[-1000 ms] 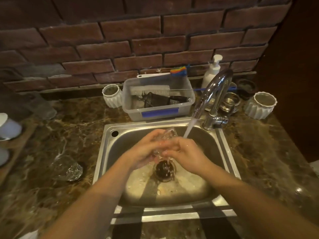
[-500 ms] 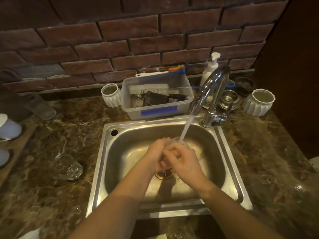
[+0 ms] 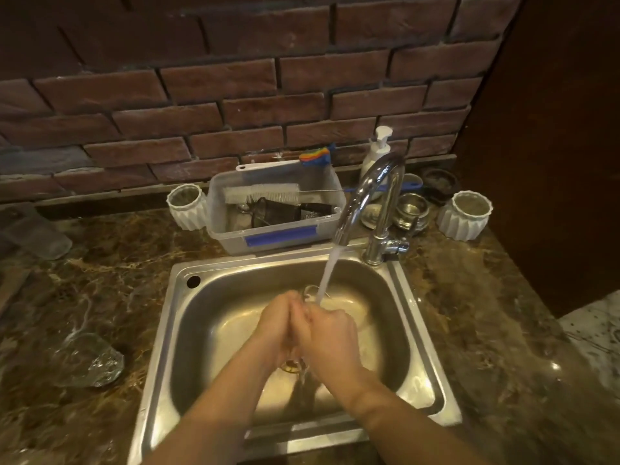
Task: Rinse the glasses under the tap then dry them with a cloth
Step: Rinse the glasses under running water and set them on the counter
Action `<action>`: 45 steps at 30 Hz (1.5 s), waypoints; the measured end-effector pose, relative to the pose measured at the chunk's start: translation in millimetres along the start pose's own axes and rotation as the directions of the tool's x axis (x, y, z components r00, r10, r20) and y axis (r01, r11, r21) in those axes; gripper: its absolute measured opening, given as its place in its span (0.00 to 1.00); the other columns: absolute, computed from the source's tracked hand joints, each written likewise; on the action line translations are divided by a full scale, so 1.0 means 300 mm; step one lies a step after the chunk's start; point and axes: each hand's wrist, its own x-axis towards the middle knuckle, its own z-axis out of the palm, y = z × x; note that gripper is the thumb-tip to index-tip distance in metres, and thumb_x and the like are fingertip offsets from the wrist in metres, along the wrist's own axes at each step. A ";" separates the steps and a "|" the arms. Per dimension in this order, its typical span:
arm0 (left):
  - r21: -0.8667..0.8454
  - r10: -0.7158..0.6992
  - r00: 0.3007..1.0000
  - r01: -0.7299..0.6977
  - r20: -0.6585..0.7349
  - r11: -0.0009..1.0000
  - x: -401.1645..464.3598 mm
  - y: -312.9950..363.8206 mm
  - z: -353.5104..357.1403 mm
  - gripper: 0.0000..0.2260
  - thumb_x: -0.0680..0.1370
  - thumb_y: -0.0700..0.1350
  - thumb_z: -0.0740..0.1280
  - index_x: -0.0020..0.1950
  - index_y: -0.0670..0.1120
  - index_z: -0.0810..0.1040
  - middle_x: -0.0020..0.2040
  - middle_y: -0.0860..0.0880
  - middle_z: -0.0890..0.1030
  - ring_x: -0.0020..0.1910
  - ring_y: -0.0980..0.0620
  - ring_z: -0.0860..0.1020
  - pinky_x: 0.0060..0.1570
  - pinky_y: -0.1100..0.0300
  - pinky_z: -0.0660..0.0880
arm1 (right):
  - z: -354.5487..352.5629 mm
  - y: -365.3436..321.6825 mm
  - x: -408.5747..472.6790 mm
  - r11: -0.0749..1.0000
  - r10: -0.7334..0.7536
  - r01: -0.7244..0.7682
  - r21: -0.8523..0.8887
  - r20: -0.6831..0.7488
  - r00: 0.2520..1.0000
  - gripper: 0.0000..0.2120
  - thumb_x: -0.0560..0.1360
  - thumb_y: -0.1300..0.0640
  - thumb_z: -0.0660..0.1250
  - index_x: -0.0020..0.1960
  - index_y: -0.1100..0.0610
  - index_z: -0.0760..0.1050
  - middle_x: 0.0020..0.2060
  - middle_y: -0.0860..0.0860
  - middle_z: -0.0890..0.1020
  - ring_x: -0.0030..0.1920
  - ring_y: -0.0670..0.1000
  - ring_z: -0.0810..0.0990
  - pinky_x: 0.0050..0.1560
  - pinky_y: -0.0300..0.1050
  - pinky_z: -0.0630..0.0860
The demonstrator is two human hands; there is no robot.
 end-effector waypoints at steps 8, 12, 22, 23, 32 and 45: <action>-0.183 0.184 0.980 -0.194 -0.070 0.964 -0.032 0.047 -0.010 0.11 0.83 0.46 0.63 0.43 0.45 0.78 0.31 0.50 0.76 0.26 0.50 0.74 0.24 0.62 0.68 | -0.029 -0.043 0.056 0.953 0.010 -0.012 0.302 0.006 1.000 0.15 0.81 0.43 0.61 0.46 0.51 0.80 0.35 0.49 0.84 0.36 0.47 0.83 0.39 0.35 0.77; -0.152 -0.150 0.964 0.185 0.219 0.971 -0.047 0.079 -0.075 0.13 0.80 0.48 0.64 0.38 0.46 0.78 0.30 0.48 0.74 0.25 0.53 0.71 0.23 0.63 0.65 | -0.039 0.001 0.072 0.890 -0.407 0.427 -0.160 0.147 0.902 0.17 0.82 0.42 0.56 0.54 0.51 0.79 0.34 0.49 0.84 0.34 0.50 0.83 0.38 0.44 0.80; -0.274 -0.058 0.980 0.110 0.193 0.955 -0.070 0.095 -0.093 0.13 0.83 0.46 0.62 0.40 0.45 0.75 0.31 0.50 0.73 0.21 0.55 0.69 0.16 0.65 0.63 | 0.011 -0.009 0.054 0.913 -0.380 0.395 0.098 -0.140 0.914 0.16 0.78 0.43 0.66 0.37 0.52 0.78 0.27 0.45 0.81 0.26 0.42 0.77 0.42 0.33 0.73; -0.270 -0.073 0.974 0.130 0.213 0.954 -0.061 0.090 -0.093 0.13 0.83 0.46 0.61 0.39 0.45 0.75 0.31 0.49 0.73 0.20 0.55 0.68 0.16 0.65 0.62 | 0.014 0.008 0.058 0.896 -0.436 0.442 0.044 -0.110 0.893 0.16 0.78 0.43 0.65 0.37 0.50 0.77 0.26 0.45 0.79 0.25 0.41 0.75 0.37 0.35 0.73; -0.062 0.225 0.937 -0.249 -0.266 0.966 -0.029 0.047 -0.055 0.12 0.83 0.43 0.60 0.42 0.40 0.76 0.33 0.44 0.76 0.26 0.52 0.71 0.24 0.60 0.67 | 0.046 -0.064 0.044 0.905 0.043 0.013 0.426 -0.124 0.991 0.19 0.80 0.47 0.66 0.31 0.50 0.73 0.23 0.45 0.74 0.25 0.42 0.72 0.35 0.38 0.70; -0.109 0.043 0.998 -0.049 -0.052 0.993 -0.036 0.054 -0.043 0.14 0.81 0.43 0.60 0.38 0.42 0.78 0.32 0.47 0.78 0.24 0.54 0.69 0.21 0.63 0.63 | -0.019 -0.018 0.026 0.980 -0.066 0.062 0.190 0.013 0.998 0.21 0.82 0.42 0.59 0.43 0.53 0.82 0.30 0.49 0.82 0.30 0.43 0.80 0.36 0.38 0.77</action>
